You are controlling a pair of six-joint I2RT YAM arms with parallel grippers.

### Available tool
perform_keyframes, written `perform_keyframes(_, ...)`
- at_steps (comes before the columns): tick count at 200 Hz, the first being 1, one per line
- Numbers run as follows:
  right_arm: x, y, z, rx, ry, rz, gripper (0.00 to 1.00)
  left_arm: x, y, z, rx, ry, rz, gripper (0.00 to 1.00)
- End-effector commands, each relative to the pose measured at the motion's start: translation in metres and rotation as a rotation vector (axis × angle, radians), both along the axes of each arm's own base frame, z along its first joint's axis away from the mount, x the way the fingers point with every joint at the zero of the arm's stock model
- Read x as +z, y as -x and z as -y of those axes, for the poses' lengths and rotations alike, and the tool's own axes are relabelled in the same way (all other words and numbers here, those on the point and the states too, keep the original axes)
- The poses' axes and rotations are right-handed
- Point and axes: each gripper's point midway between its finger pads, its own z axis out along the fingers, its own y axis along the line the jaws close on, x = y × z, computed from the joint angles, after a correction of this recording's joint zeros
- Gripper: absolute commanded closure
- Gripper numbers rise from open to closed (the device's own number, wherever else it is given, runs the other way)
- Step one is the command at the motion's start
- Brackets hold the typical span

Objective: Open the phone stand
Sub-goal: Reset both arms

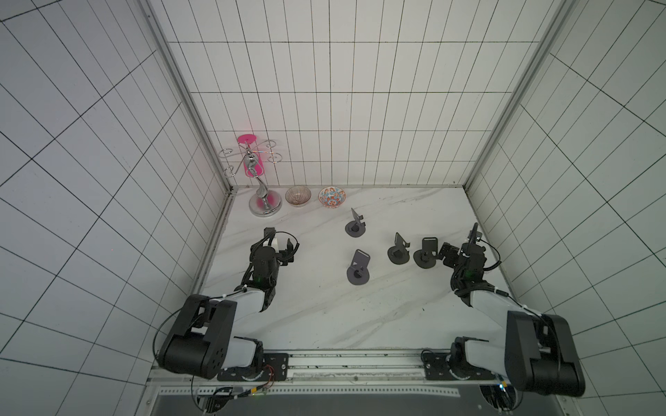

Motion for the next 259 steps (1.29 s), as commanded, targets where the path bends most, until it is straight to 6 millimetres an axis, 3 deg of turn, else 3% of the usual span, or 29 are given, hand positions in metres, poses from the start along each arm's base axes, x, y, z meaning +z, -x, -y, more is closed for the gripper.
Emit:
perform_keyframes(1,0.012,-0.029,-0.016,0.121,-0.001,0.096,0.01,0.025,-0.015,-0.014,0.044,-0.005,0.134,0.02)
perform_keyframes(27,-0.002,-0.043,-0.06,0.272,0.137,0.07,0.01,0.015,-0.014,-0.012,0.027,-0.007,0.13,0.02)
perform_keyframes(44,-0.003,-0.036,-0.054,0.243,0.137,0.089,0.01,0.011,-0.019,-0.003,-0.025,-0.027,0.136,0.02)
perform_keyframes(67,-0.005,-0.043,-0.058,0.278,0.116,0.063,0.01,0.007,-0.024,-0.008,-0.02,0.001,0.094,0.02)
perform_keyframes(259,-0.006,-0.044,-0.057,0.293,0.095,0.061,0.01,0.006,-0.026,-0.011,-0.019,0.019,0.087,0.02)
